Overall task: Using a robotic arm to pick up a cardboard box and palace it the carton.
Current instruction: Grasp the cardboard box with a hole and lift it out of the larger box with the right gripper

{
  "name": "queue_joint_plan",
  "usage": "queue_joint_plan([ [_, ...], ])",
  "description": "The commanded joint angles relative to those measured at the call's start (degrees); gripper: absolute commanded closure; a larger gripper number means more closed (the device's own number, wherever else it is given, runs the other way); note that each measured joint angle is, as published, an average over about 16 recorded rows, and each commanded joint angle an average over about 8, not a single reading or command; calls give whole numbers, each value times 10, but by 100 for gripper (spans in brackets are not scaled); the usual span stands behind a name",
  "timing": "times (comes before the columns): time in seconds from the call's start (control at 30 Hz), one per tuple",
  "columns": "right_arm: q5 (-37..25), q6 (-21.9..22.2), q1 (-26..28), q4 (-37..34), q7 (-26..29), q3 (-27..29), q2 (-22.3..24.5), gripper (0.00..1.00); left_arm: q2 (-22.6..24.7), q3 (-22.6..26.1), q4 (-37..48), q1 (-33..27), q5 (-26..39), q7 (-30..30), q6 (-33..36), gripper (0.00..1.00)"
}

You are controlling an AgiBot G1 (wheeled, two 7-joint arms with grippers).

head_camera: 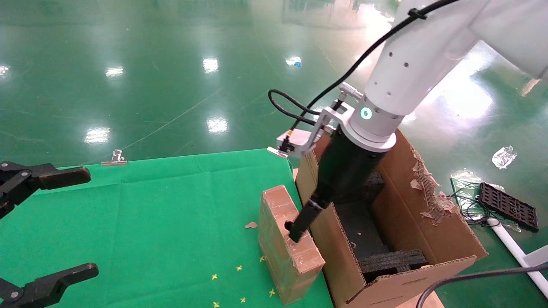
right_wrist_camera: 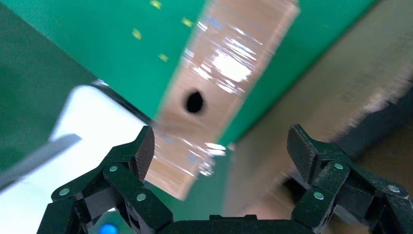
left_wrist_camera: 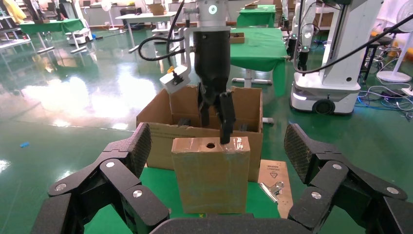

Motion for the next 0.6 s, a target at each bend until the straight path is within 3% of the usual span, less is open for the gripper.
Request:
queue_joint_plan([
  [0.03,11,2,-4,-25,22,-7,-7,0,0,0,0,0,0,0,0,0],
  [0.3,32,11,-26,-63,13,-13,-27,3,0,0,0,0,0,0,0,0],
  [0.4,31,14,-32,-71,10,-16,-36,25,0,0,0,0,0,0,0,0],
  [0.5,27,17,-37,-76,9,-21,-43,60,0,1,0,0,0,0,0,2],
  [0.6,21,20,-41,-77,11,-25,-49,88,0,1,0,0,-1,0,0,24],
])
